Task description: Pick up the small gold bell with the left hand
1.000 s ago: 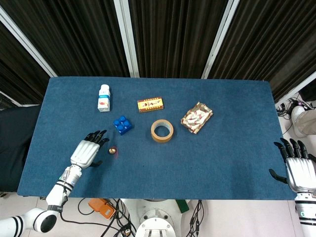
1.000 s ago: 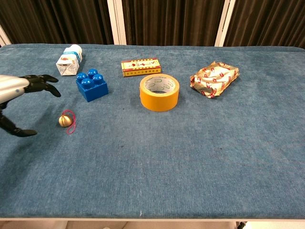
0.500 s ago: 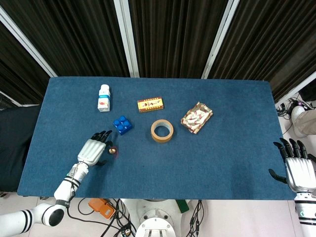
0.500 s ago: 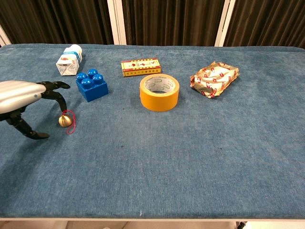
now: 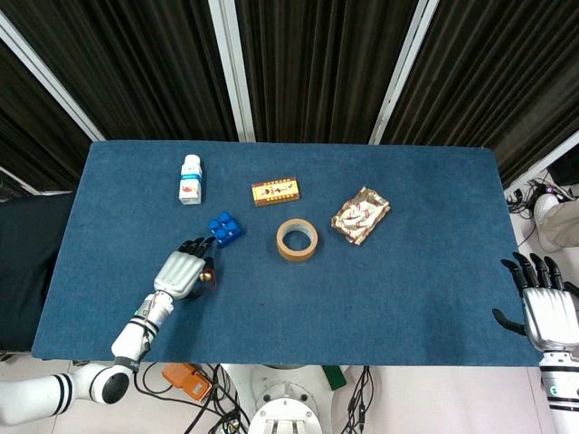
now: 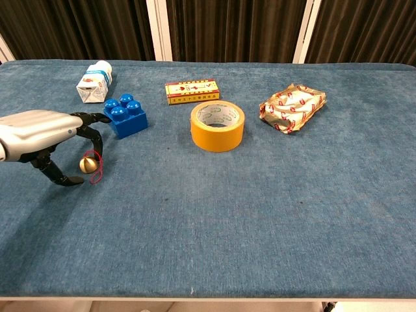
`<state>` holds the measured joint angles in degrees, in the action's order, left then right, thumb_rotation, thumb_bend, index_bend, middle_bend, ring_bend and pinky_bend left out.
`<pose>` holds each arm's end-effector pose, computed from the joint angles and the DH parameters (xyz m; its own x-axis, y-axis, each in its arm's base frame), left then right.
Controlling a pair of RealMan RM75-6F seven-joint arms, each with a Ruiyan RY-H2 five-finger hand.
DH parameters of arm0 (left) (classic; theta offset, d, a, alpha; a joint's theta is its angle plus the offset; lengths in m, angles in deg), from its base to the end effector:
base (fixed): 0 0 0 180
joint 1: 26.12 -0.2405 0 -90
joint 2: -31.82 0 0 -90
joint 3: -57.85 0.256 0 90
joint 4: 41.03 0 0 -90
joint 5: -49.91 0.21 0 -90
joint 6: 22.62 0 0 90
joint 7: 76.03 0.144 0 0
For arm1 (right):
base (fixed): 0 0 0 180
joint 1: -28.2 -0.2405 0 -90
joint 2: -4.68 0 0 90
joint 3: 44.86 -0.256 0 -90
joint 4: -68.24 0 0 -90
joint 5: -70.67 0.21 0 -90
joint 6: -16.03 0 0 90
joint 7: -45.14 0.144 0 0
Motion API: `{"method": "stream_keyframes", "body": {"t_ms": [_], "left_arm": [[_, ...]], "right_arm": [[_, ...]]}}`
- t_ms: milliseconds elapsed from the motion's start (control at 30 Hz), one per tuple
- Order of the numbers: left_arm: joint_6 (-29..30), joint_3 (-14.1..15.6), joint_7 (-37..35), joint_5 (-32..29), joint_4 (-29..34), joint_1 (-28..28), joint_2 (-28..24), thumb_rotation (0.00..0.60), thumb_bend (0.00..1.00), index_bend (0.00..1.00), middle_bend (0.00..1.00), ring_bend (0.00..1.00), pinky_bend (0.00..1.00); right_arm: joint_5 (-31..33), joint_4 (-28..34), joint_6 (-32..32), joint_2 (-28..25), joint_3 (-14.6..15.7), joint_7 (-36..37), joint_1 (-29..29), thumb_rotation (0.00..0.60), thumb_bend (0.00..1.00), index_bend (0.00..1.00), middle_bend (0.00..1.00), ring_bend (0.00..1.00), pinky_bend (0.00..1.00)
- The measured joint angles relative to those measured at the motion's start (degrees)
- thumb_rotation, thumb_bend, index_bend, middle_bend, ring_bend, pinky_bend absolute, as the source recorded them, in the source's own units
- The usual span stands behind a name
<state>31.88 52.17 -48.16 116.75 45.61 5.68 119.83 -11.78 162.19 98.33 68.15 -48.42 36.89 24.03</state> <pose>-0.2077 0.2888 -0.0266 0.5588 0.3393 0.7567 0.8224 -0.3445 -0.4528 -0.3181 -0.1791 0.1586 0.5003 -0.0525 0.8643 -0.8629 0.0528 0.5027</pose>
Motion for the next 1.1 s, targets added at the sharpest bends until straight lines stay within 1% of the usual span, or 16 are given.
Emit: {"method": "stream_keyframes", "body": {"t_ms": [267, 467, 600, 700, 800, 933, 1033, 1100], "left_arm": [[-0.2, -0.1, 1.0, -2.1, 0.4, 1.3, -0.3, 0.6, 0.25, 0.43, 0.0, 0.0, 0.12], [-0.3, 0.6, 0.7, -2.8, 0.8, 1.6, -0.8, 0.6, 0.27, 0.48, 0.0, 0.0, 0.12], [-0.1, 0.8, 0.6, -3.1, 1.2, 1.8, -0.8, 0.6, 0.3, 0.5, 0.01, 0.0, 0.12], [-0.1, 0.9, -0.1, -2.8, 1.5, 2.1, -0.9, 0.6, 0.34, 0.53, 0.03, 0.0, 0.12], [0.4, 0.7, 0.3, -2.9, 2.2, 2.3, -1.5, 0.6, 0.38, 0.55, 0.03, 0.0, 0.12], [1.6, 0.2, 2.0, -3.3, 5.4, 2.6, -3.6, 0.6, 0.39, 0.55, 0.04, 0.0, 0.12], [3.0, -0.3, 4.5, -4.1, 10.2, 2.8, -6.5, 0.6, 0.39, 0.55, 0.04, 0.0, 0.12], [4.6, -0.8, 7.4, -5.0, 14.7, 2.9, -8.7, 0.6, 0.39, 0.55, 0.04, 0.0, 0.14]], "right_arm": [[-0.2, -0.1, 0.0, 0.1, 0.1, -0.1, 0.0, 0.6, 0.3, 0.22, 0.16, 0.11, 0.01], [-0.1, 0.0, 0.0, 0.2, 0.1, -0.2, -0.1, 0.6, 0.3, 0.22, 0.16, 0.11, 0.01], [0.0, 0.0, 0.0, 0.2, 0.0, -0.2, -0.1, 0.6, 0.3, 0.22, 0.16, 0.11, 0.01], [0.1, 0.0, 0.0, 0.1, 0.0, -0.1, -0.1, 0.6, 0.3, 0.22, 0.16, 0.11, 0.01], [0.1, 0.0, 0.0, 0.1, 0.0, 0.1, -0.1, 0.6, 0.3, 0.22, 0.16, 0.11, 0.01], [0.1, 0.0, -0.2, 0.0, 0.0, 0.1, -0.1, 0.6, 0.3, 0.22, 0.16, 0.11, 0.01], [0.1, 0.1, -0.2, 0.1, 0.1, -0.1, -0.2, 0.6, 0.3, 0.22, 0.16, 0.11, 0.01], [0.2, 0.2, -0.4, 0.1, 0.1, -0.3, -0.2, 0.6, 0.3, 0.22, 0.16, 0.11, 0.01]]}}
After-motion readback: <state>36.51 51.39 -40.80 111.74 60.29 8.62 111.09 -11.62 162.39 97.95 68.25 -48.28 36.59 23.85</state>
